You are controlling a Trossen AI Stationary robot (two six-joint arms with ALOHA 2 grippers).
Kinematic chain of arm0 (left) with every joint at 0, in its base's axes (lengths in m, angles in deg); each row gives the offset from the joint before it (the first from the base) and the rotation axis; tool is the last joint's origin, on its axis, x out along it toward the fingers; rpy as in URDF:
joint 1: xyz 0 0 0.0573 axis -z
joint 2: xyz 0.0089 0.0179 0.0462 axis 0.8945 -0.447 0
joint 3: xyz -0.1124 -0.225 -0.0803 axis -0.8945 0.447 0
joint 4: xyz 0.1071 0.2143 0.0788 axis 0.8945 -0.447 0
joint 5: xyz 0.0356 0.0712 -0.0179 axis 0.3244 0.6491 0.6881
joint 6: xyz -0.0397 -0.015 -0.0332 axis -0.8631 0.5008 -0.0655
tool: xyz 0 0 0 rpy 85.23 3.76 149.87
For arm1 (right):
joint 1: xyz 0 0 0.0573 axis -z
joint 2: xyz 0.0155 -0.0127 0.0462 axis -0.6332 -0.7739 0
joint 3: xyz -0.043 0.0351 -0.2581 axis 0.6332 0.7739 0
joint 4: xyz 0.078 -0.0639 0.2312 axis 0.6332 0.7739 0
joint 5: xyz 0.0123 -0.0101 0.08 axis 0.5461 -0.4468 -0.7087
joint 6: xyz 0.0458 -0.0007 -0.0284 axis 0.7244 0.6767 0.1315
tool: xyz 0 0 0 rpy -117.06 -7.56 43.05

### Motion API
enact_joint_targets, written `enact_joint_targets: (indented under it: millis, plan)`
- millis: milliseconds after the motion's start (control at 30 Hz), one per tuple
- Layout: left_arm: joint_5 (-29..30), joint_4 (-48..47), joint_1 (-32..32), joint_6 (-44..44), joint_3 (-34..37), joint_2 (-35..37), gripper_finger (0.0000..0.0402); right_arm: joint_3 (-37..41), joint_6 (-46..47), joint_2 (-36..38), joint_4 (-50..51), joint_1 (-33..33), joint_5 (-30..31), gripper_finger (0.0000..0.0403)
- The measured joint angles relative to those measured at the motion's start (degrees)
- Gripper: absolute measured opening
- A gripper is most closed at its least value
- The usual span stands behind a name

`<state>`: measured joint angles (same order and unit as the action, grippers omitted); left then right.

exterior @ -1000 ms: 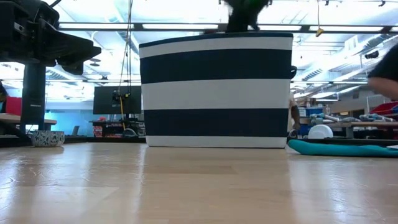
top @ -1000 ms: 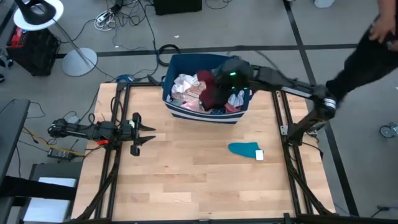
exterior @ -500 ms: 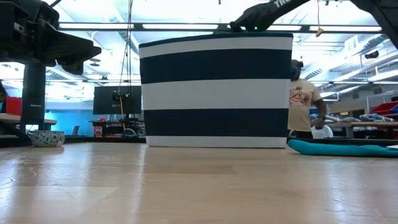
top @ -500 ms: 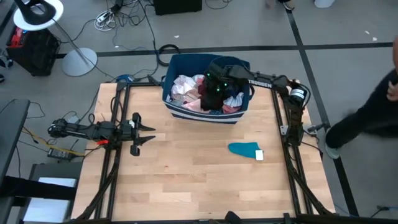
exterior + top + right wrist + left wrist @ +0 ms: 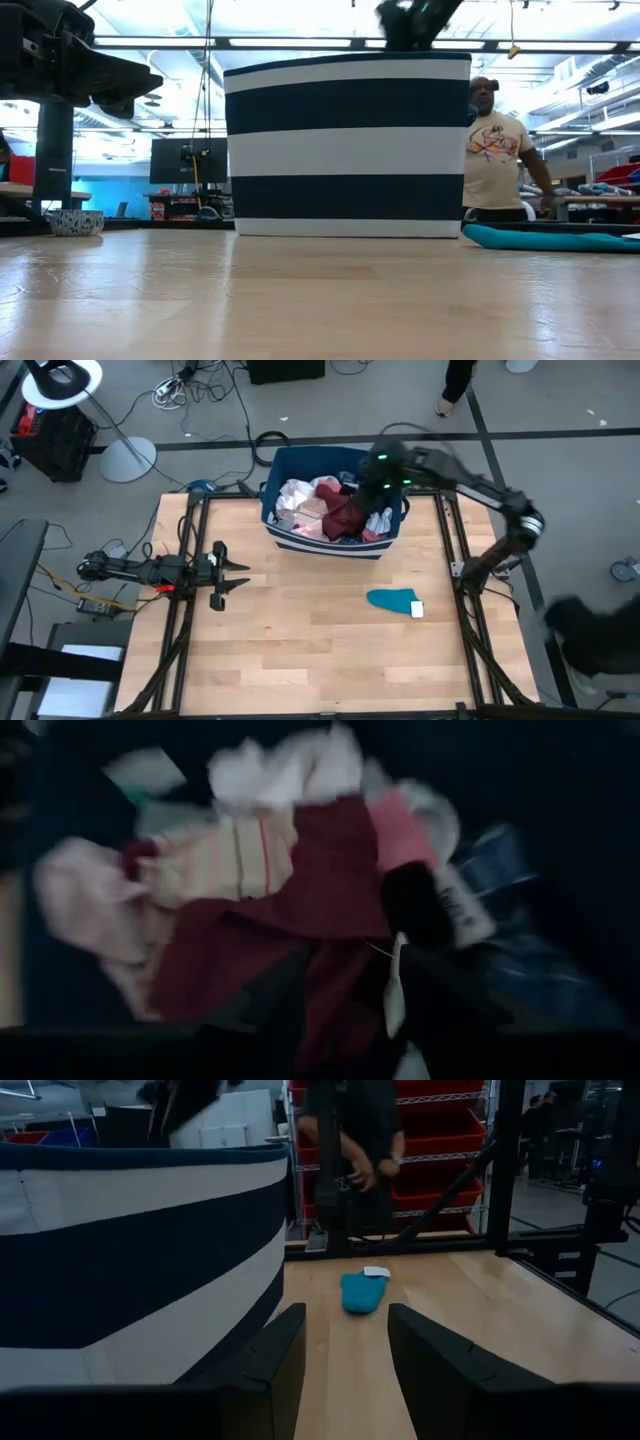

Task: Sort clothes
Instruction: Put the blue sock into the blue bin

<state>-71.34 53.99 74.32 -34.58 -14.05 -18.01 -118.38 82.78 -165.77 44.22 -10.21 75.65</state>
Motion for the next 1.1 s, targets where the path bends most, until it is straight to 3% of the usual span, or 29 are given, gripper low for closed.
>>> enact_joint_targets:
  millis: [233, 500, 733, 900, 1100]
  plan:
    - [0.0, 0.0, 0.0, 0.0, 0.0, 0.0, 0.0150, -0.1, 3.2, 12.5, 9.1, -4.9, 4.7, 0.0164]
    - [0.0, 0.0, 0.0, 0.0, 0.0, 0.0, 0.0150, 6.6, 12.9, 21.3, 17.3, -23.9, 13.8, 0.0164]
    - [0.0, 0.1, 0.0, 0.0, 0.0, 0.0, 0.0150, 22.0, 27.9, 27.2, 17.2, -40.6, 22.8, 0.0164]
    - [0.0, 0.1, 0.0, 0.0, 0.0, 0.0, 0.0150, 35.8, 39.4, 28.2, 15.1, -47.7, 22.9, 0.0163]
    - [0.0, 0.0, 0.0, 0.0, 0.0, 0.0, 0.0150, 50.4, 43.9, 26.9, 1.7, -51.2, 19.3, 0.0164]
